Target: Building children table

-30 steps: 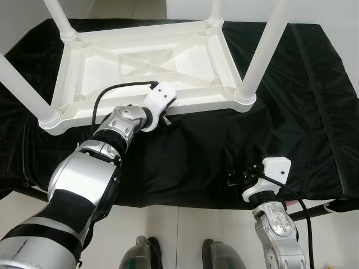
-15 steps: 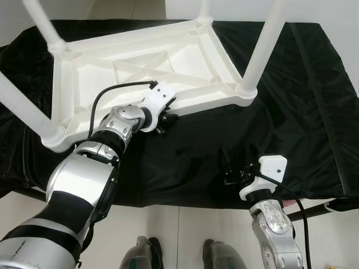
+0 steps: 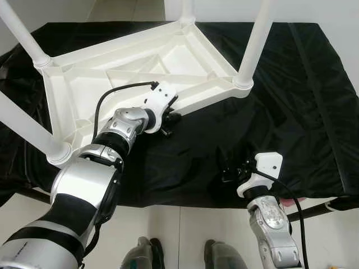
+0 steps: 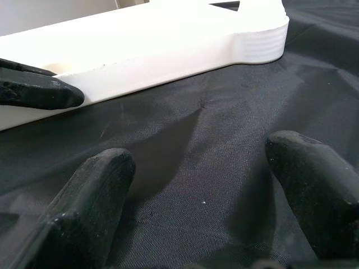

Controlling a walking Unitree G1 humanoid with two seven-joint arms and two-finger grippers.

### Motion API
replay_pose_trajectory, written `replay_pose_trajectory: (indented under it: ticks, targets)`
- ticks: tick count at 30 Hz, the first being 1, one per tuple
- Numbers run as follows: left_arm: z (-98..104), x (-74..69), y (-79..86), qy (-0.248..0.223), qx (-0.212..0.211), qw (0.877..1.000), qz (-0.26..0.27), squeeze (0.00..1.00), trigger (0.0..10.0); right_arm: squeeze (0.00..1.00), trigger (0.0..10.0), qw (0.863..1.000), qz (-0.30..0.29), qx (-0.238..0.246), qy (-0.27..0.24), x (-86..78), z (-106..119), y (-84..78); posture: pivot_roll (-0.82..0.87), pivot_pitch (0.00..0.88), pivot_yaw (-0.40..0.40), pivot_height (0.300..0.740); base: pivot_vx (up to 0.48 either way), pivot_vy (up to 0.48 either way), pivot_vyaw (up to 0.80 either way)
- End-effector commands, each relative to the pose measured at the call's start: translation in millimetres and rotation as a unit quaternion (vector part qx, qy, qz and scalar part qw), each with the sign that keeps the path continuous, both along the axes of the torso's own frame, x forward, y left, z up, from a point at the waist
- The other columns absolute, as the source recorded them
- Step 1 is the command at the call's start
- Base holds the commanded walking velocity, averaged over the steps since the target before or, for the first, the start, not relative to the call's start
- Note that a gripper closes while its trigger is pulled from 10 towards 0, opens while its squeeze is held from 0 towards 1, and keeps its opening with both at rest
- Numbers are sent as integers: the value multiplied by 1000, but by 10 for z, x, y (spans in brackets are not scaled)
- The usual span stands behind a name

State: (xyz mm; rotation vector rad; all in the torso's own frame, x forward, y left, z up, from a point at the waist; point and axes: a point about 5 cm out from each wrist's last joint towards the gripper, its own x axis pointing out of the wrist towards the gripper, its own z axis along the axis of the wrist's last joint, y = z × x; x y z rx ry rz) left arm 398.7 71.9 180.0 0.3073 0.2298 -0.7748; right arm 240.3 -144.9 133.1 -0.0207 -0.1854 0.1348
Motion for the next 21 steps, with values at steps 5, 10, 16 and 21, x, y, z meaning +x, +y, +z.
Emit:
replay_pose_trajectory:
  ticks: [5, 10, 16, 21]
  targets:
    - [93, 40, -118, -21, -41, 996, 72, 0, 0, 0, 10000, 1000, -4, 3, 0, 19, -17, 12, -106, 149, 114, 740, 0, 0, 0]
    - [276, 67, -303, -49, -43, 993, 101, 0, 0, 0, 10000, 1000, -2, 8, -4, 72, -2, 54, -88, 157, 115, 740, 0, 0, 0]
    - [291, 78, -329, -50, -39, 989, 132, 0, 1725, 0, 10000, 1000, -2, 9, -7, 90, 11, 59, -88, 160, 117, 740, 0, 0, 0]
    - [219, 93, -263, -41, -37, 980, 193, 0, 3569, 0, 10000, 1000, -6, 10, -10, 94, 24, 51, -93, 164, 120, 740, 0, 0, 0]
